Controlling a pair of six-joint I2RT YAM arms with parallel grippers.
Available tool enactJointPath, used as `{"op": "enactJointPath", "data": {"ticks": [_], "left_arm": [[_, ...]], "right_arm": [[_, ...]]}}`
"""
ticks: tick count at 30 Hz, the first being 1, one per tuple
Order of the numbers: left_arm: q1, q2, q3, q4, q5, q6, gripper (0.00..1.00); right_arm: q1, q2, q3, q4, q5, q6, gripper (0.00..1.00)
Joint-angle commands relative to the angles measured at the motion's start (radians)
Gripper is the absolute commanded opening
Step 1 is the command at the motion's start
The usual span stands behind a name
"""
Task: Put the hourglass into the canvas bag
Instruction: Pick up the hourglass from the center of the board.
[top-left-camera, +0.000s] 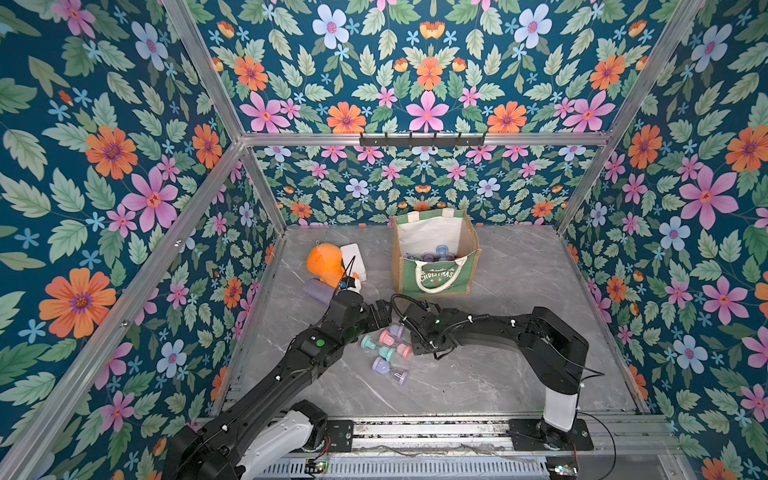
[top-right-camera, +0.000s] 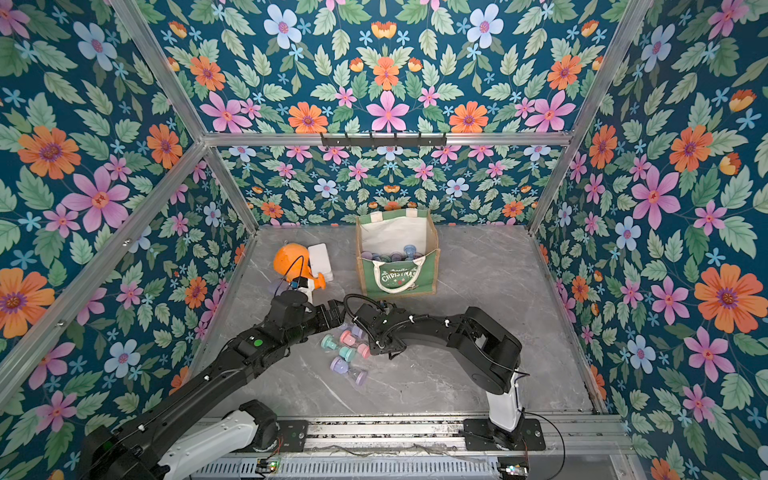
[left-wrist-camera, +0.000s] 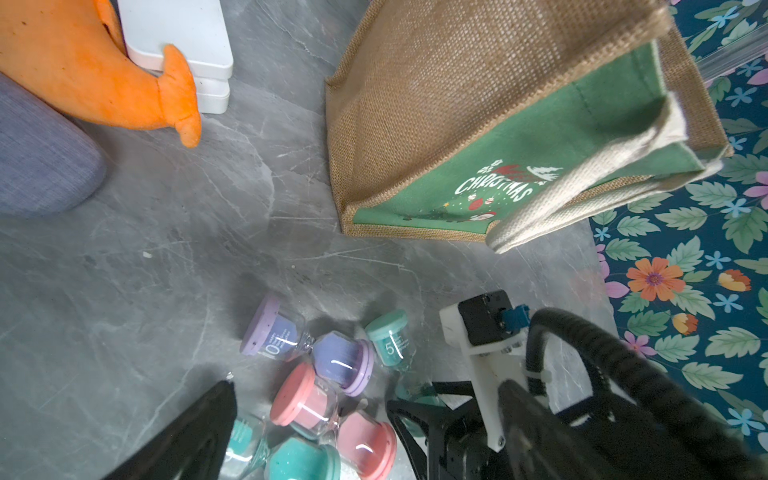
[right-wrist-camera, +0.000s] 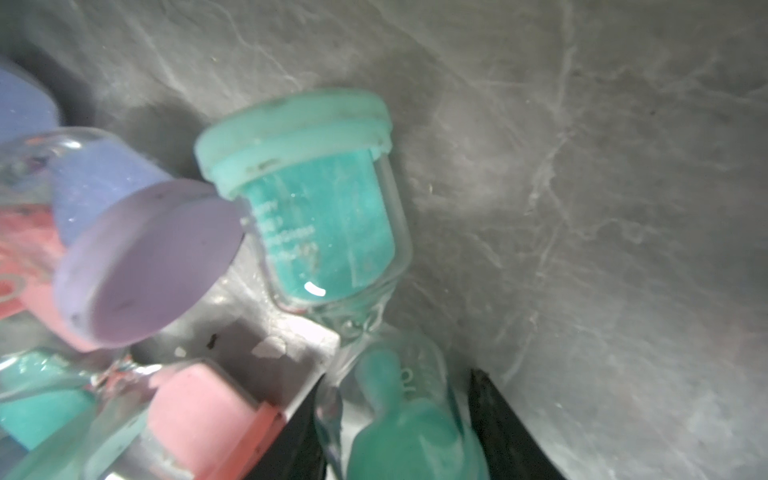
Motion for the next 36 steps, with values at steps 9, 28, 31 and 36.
{"op": "enactJointPath", "data": {"ticks": [9,28,31,36], "left_arm": [[0.0,-0.005,0.008,0.009,0.001,0.014,1.0],[0.0,-0.033,0.085,-0.041,-0.022,0.038,1.0],[0.0,-0.038,0.108,-0.057,-0.035,0.049,1.0],[0.0,-0.036,0.166,-0.076,-0.072,0.074,1.0]], "right_arm": [[0.002,-0.012,0.008,0.002,-0.019,-0.014,0.42],[0.001,-0.295,0.029,-0.069,-0.027,-0.069,0.34],[0.002,-0.356,0.046,-0.085,-0.029,-0.088,0.34],[-0.002,-0.459,0.117,-0.127,-0.02,-0.147,0.34]]}}
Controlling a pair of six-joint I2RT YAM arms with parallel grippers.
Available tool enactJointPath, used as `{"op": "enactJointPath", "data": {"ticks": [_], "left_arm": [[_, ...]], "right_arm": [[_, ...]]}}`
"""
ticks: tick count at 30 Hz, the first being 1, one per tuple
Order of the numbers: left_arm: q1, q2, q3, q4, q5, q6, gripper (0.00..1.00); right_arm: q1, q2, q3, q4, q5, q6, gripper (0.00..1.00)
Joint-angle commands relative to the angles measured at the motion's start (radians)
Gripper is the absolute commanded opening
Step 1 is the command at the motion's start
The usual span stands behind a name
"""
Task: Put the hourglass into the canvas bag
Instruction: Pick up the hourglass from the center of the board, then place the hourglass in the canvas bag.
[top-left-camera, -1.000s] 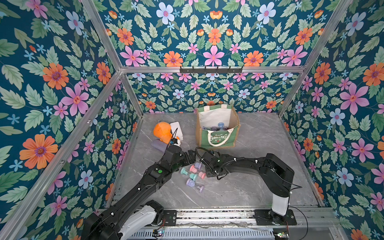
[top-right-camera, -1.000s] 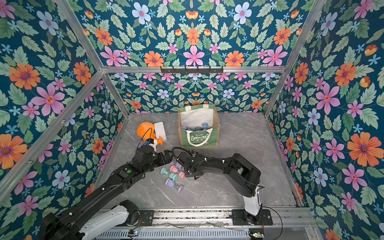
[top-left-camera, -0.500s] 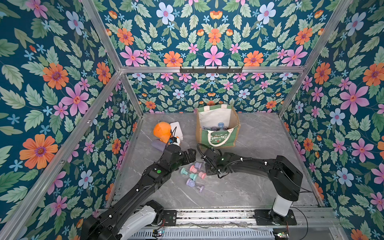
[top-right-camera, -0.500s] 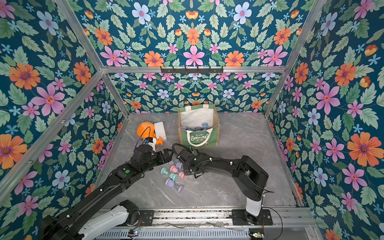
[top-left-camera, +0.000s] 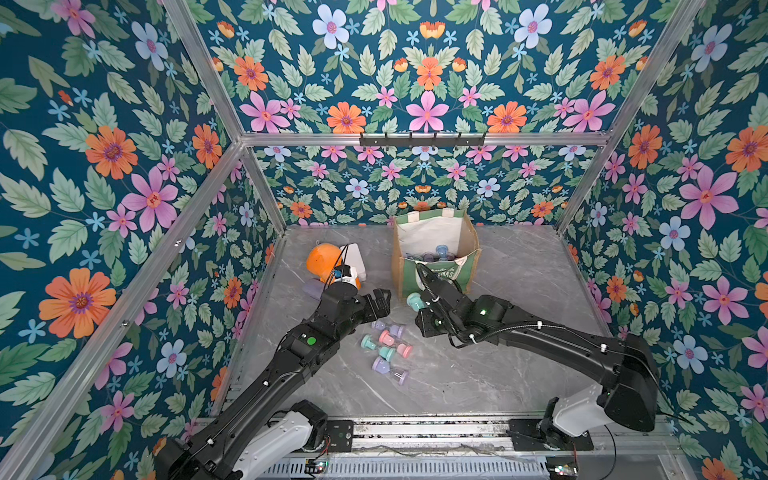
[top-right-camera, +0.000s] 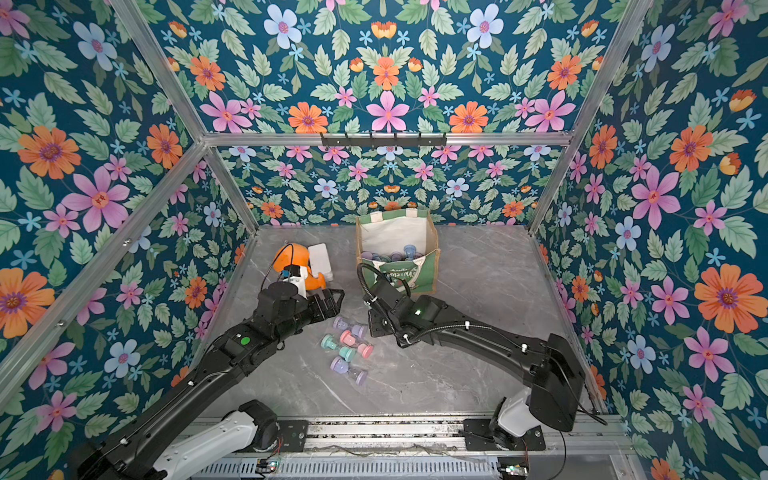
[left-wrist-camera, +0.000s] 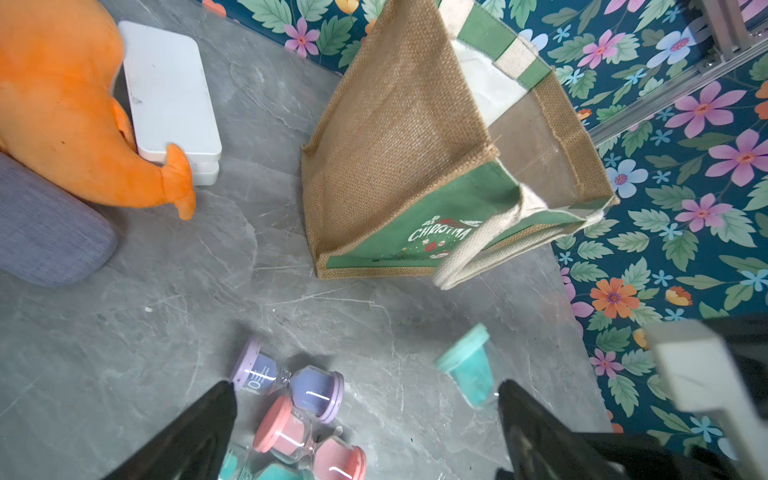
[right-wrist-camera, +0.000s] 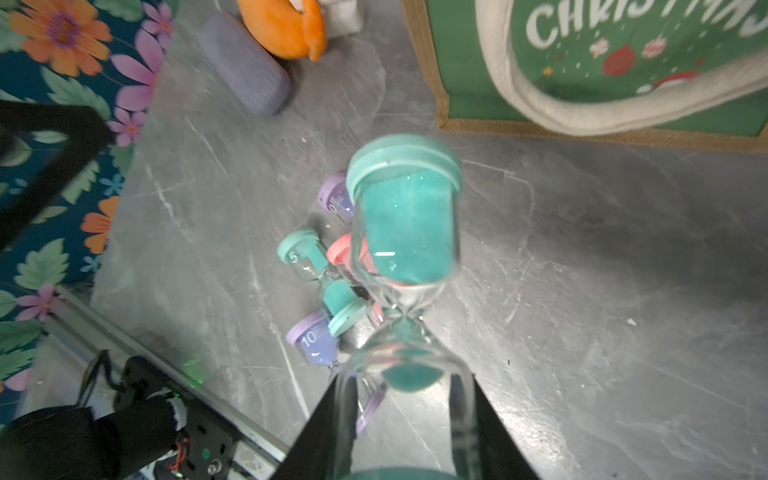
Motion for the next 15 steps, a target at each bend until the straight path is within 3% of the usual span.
{"op": "enactJointPath", "data": {"ticks": [1,8,15], "left_arm": [[0.002,0.003,0.041,-0.014,-0.041,0.035,1.0],[0.001,0.062,0.161,-0.004,-0.041,0.08,1.0],[0.002,0.159,0.241,0.058,-0.004,0.103,1.0]], "right_arm": [[-0.006,-0.049,0.05,-0.036,0.016,-0.053,0.34],[-0.102,-0.108,0.156,-0.069,-0.03,-0.12,0.34],[-0.244,-0.055,0.253,-0.065,-0.06,-0.186,0.32]]}}
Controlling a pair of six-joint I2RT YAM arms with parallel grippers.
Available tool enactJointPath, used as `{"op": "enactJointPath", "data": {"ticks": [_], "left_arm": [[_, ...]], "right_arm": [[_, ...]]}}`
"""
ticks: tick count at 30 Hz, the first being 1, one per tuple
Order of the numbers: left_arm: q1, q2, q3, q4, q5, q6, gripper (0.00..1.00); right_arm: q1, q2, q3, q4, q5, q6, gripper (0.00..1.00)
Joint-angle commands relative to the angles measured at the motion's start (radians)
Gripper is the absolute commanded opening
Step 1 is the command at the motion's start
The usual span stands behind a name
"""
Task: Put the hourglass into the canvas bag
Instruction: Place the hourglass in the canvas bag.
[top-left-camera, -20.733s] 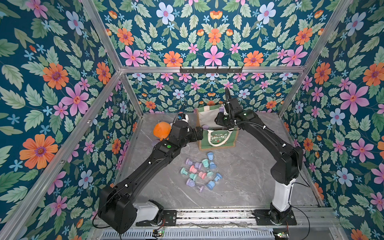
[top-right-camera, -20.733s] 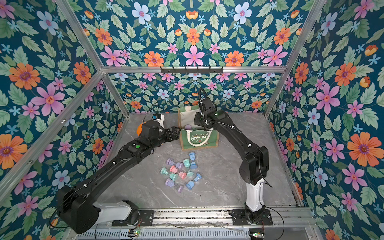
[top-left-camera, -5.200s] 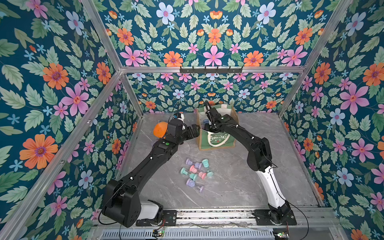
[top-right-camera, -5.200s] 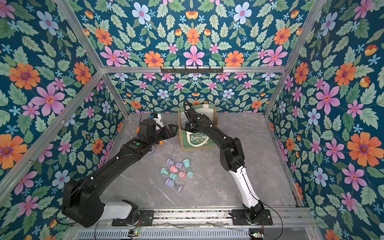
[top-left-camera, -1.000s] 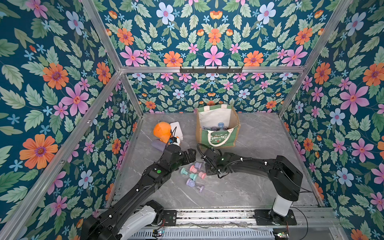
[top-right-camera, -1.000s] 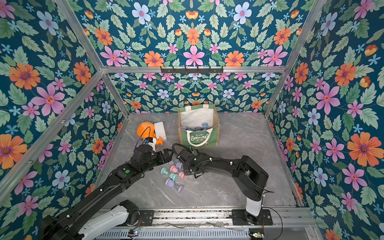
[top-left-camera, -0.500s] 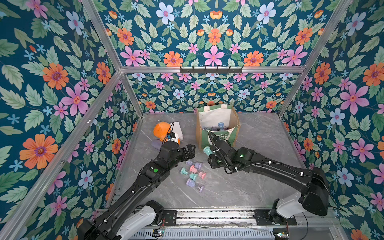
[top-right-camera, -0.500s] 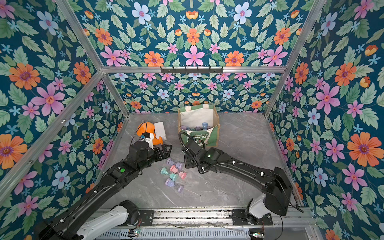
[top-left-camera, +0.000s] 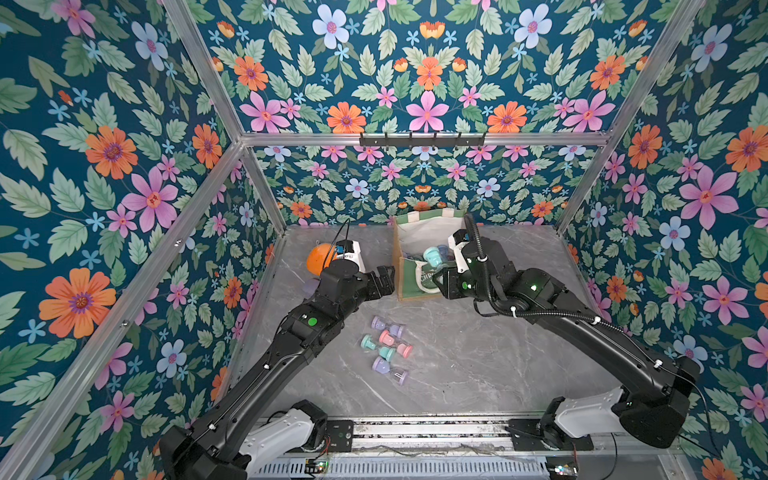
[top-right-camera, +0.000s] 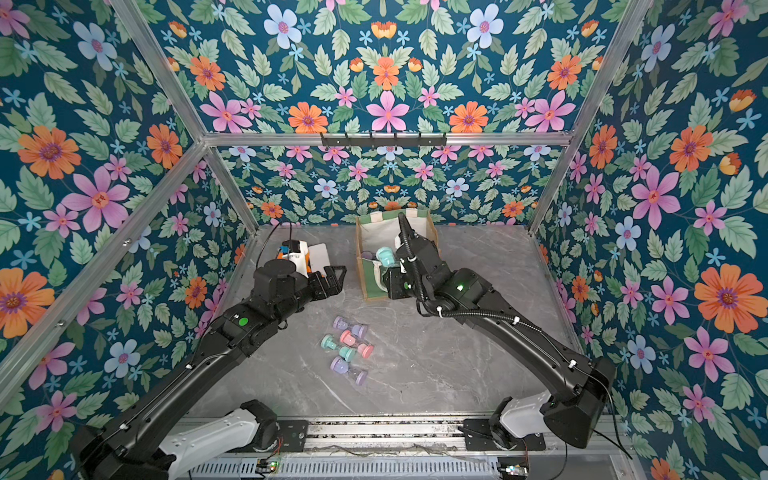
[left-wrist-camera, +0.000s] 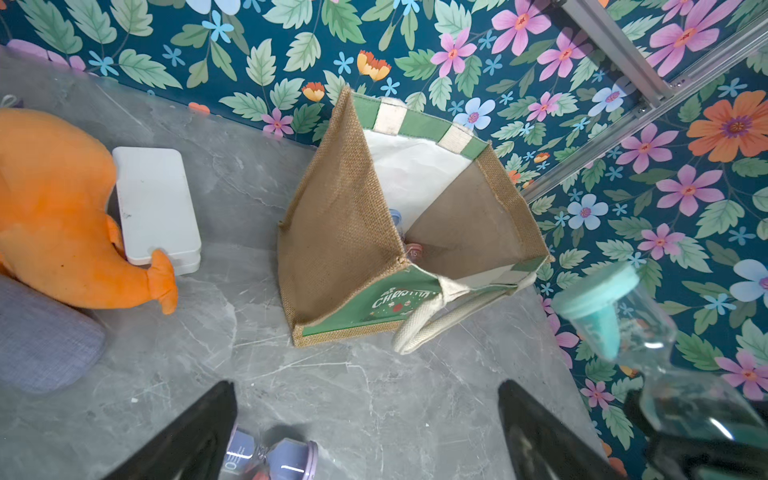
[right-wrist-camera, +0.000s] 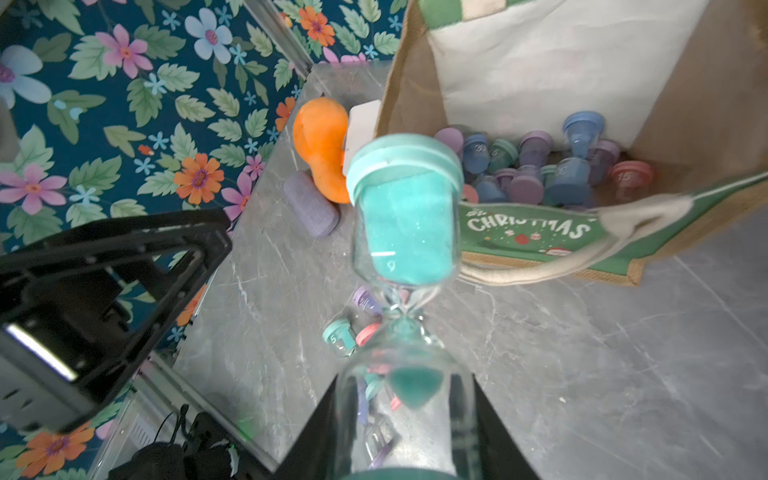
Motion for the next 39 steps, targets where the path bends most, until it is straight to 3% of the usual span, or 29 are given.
{"op": "enactJointPath", "data": {"ticks": [1,7,24,39], "left_arm": [[0.0,0.037,0.029,0.053,0.018,0.025,1.0],[0.001,0.129,0.079,0.104,0.039,0.039,1.0],[0.018,0.365,0.199,0.215,0.103,0.063,1.0],[0.027,0.398,0.204,0.225,0.116,0.07,1.0]], "right_arm": [[-0.054,0.037,0.046,0.0,-0.018,-0.054,0.32],[-0.161,0.191,0.168,-0.009,-0.012,-0.094,0.32],[-0.303,0.695,0.539,-0.068,0.015,-0.142,0.3],[-0.323,0.866,0.569,-0.069,0.039,-0.16,0.32]]}}
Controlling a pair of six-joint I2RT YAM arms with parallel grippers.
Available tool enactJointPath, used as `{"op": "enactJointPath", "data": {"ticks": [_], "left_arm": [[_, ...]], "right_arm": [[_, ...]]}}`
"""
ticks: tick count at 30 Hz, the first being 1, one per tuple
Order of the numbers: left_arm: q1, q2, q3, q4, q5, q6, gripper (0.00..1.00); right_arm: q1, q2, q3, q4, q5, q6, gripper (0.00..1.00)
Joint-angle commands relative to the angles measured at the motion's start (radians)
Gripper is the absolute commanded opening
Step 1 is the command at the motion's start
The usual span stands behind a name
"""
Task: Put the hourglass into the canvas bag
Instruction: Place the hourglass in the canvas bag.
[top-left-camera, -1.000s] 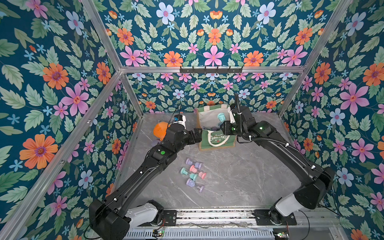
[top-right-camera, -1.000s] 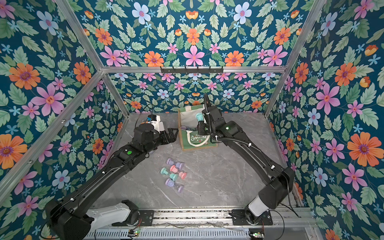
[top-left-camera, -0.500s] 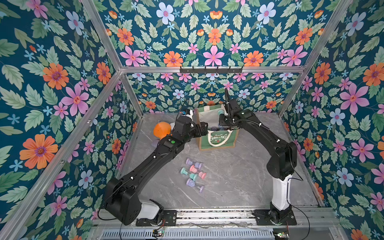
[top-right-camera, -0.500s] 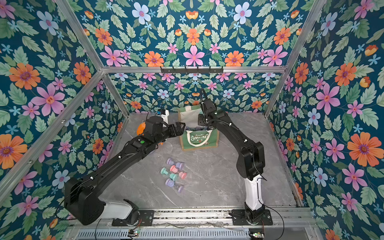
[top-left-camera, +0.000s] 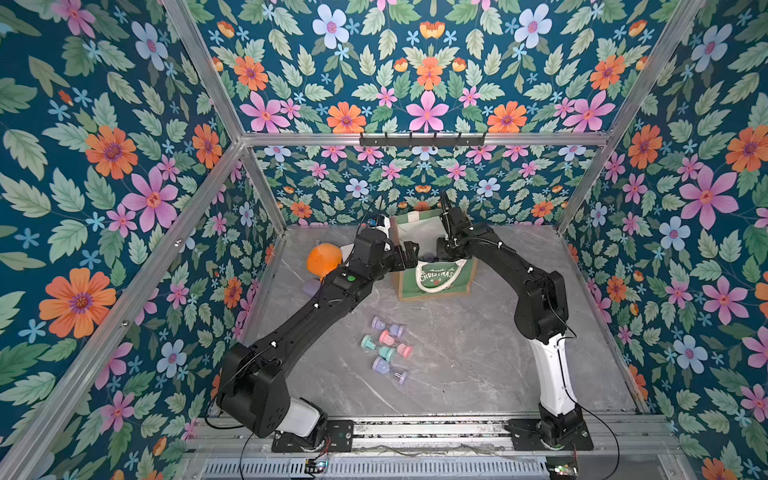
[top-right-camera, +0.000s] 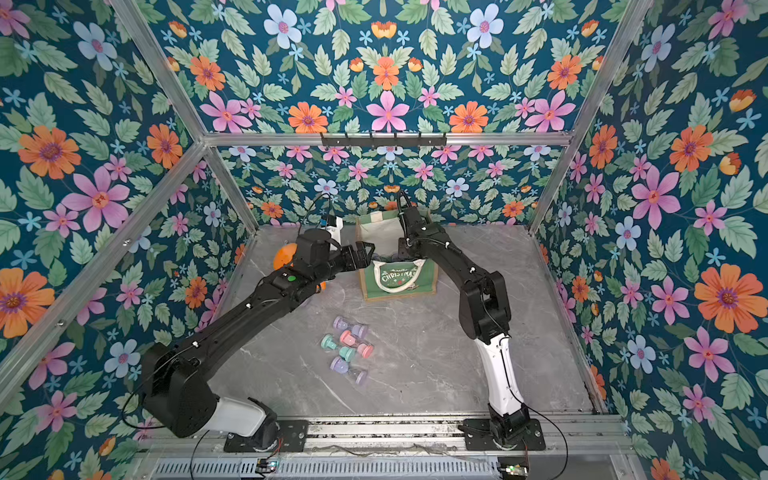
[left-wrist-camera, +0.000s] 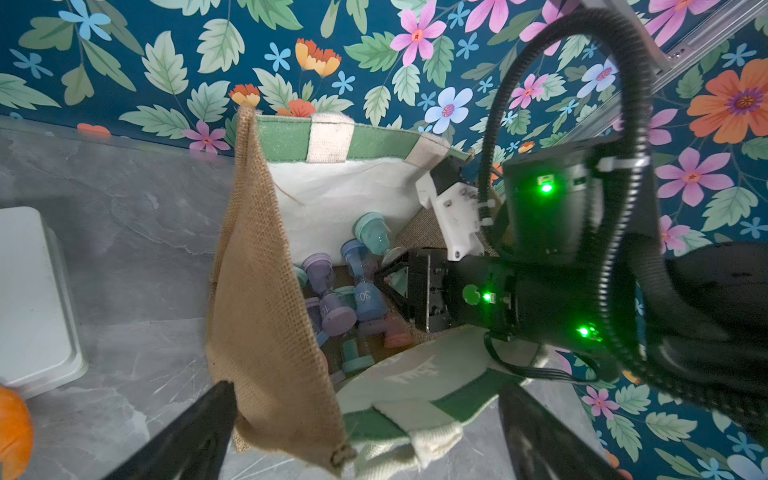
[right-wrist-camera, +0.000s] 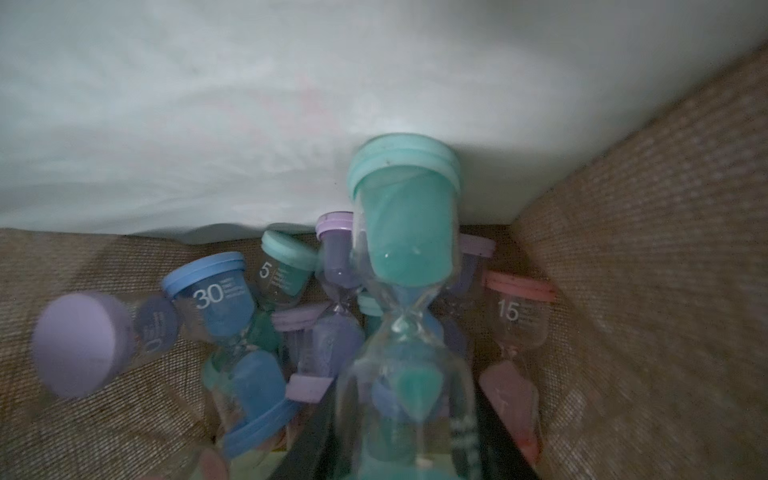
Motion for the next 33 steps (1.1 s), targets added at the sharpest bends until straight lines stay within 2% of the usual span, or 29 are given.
{"op": "enactJointPath", "data": {"ticks": [1,9,12,20,27,33], "left_arm": [[0.002,0.002,0.004,0.017,0.011,0.01,1.0],[0.003,0.005,0.002,0.02,0.019,0.004,1.0],[0.004,0.003,0.003,0.022,0.021,0.001,1.0],[0.004,-0.009,0.003,0.019,0.017,0.003,1.0],[0.005,-0.039,-0.005,0.004,0.02,-0.001,1.0],[0.007,-0.116,-0.053,-0.021,-0.002,-0.002,1.0]], "right_arm": [[0.0,0.017,-0.006,0.007,0.012,-0.014,0.32],[0.0,0.024,-0.002,-0.002,0.023,-0.012,0.46],[0.001,0.003,0.003,-0.006,0.024,-0.011,0.57],[0.0,-0.075,0.033,-0.036,-0.012,-0.007,0.76],[0.0,-0.195,0.019,-0.048,-0.107,0.022,0.83],[0.014,-0.324,-0.035,-0.052,-0.176,0.041,0.84]]}}
